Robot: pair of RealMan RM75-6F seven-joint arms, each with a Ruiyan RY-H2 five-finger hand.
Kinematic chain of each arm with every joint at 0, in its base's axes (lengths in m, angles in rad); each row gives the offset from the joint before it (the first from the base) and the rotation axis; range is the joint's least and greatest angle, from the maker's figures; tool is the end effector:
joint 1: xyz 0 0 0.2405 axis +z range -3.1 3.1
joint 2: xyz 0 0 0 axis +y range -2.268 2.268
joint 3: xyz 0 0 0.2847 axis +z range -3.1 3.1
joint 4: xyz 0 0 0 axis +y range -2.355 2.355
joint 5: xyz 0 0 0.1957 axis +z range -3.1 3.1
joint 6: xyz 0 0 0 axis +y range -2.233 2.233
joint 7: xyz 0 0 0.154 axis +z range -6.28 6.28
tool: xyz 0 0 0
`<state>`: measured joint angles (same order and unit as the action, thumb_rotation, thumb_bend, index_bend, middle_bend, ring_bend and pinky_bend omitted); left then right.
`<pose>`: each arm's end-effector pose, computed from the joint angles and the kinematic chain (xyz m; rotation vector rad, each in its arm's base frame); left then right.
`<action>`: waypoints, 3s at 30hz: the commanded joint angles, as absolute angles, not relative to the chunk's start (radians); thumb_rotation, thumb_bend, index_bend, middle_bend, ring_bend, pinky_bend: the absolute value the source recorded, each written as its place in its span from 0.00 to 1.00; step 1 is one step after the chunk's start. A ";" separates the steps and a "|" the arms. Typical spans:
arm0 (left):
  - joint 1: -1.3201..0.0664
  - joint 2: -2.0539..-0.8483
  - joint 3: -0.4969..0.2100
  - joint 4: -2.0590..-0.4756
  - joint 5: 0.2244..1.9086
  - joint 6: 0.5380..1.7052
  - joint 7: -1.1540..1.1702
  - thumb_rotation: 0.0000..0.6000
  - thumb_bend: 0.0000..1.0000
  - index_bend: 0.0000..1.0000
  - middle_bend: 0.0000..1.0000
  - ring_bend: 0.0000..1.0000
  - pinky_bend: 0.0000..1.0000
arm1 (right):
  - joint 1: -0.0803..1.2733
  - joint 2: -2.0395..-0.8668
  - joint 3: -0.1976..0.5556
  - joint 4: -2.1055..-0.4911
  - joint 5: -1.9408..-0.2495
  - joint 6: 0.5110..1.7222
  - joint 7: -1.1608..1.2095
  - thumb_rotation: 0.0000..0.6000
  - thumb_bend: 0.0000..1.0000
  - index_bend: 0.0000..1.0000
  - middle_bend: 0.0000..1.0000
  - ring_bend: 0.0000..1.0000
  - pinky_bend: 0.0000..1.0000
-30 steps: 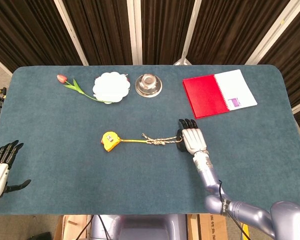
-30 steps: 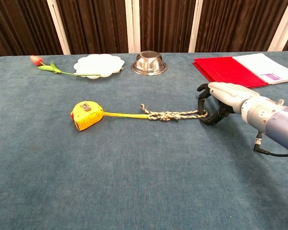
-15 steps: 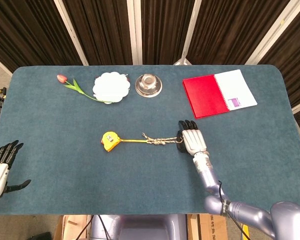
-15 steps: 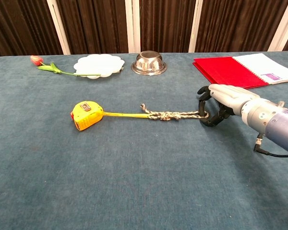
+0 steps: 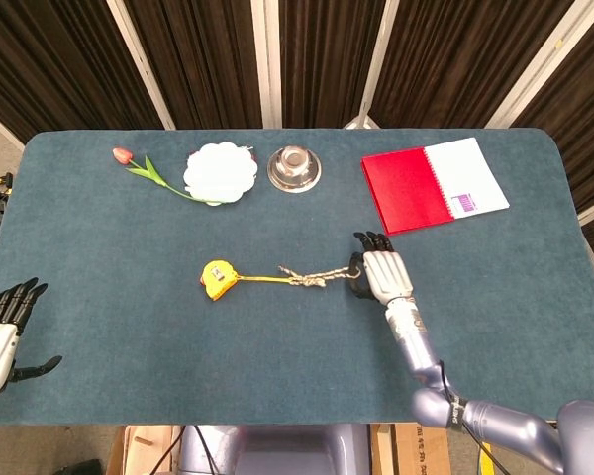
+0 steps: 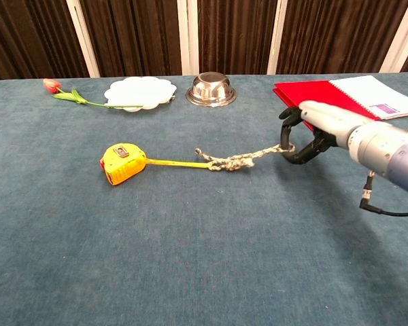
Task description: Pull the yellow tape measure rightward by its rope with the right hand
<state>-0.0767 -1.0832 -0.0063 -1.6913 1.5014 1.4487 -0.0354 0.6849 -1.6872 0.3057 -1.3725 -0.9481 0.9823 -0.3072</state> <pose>-0.3252 0.1793 0.1784 -1.3996 -1.0291 -0.9089 -0.1859 -0.3814 -0.0236 1.5735 -1.2190 0.9785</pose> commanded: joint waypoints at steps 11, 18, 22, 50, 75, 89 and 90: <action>-0.074 -1.086 -0.005 -1.689 1.513 1.459 -0.031 1.00 0.00 0.00 0.00 0.00 0.00 | 0.624 -1.549 0.361 -1.526 -0.808 0.987 -0.246 1.00 0.47 0.66 0.13 0.00 0.00; -0.073 -1.087 -0.003 -1.689 1.520 1.465 -0.025 1.00 0.00 0.00 0.00 0.00 0.00 | 0.589 -1.471 0.399 -1.600 -0.722 0.978 -0.184 1.00 0.47 0.66 0.13 0.00 0.00; -0.070 -1.086 -0.002 -1.691 1.524 1.472 -0.025 1.00 0.00 0.00 0.00 0.00 0.00 | 0.572 -1.425 0.415 -1.632 -0.680 0.979 -0.160 1.00 0.47 0.66 0.13 0.00 0.00; -0.059 -1.094 -0.001 -1.688 1.550 1.507 0.012 1.00 0.00 0.00 0.00 0.00 0.00 | 0.499 -1.175 0.473 -1.579 -0.519 0.987 -0.072 1.00 0.48 0.66 0.14 0.00 0.00; -0.059 -1.095 -0.002 -1.689 1.549 1.505 0.016 1.00 0.00 0.00 0.00 0.00 0.00 | 0.467 -1.104 0.444 -1.438 -0.504 0.933 -0.042 1.00 0.48 0.13 0.03 0.00 0.00; -0.058 -1.090 0.004 -1.688 1.564 1.509 0.018 1.00 0.00 0.00 0.00 0.00 0.00 | 0.338 -1.077 0.318 -1.688 -0.853 1.081 0.030 1.00 0.41 0.00 0.00 0.00 0.00; -0.057 -1.090 0.005 -1.687 1.565 1.510 0.019 1.00 0.00 0.00 0.00 0.00 0.00 | 0.321 -1.075 0.302 -1.713 -0.897 1.101 0.039 1.00 0.40 0.00 0.00 0.00 0.00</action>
<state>-0.0576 -1.0902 0.0043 -1.6879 1.5644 1.5094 0.0183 0.3796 -1.0881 0.3506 -1.6255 -0.7789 1.0336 -0.0005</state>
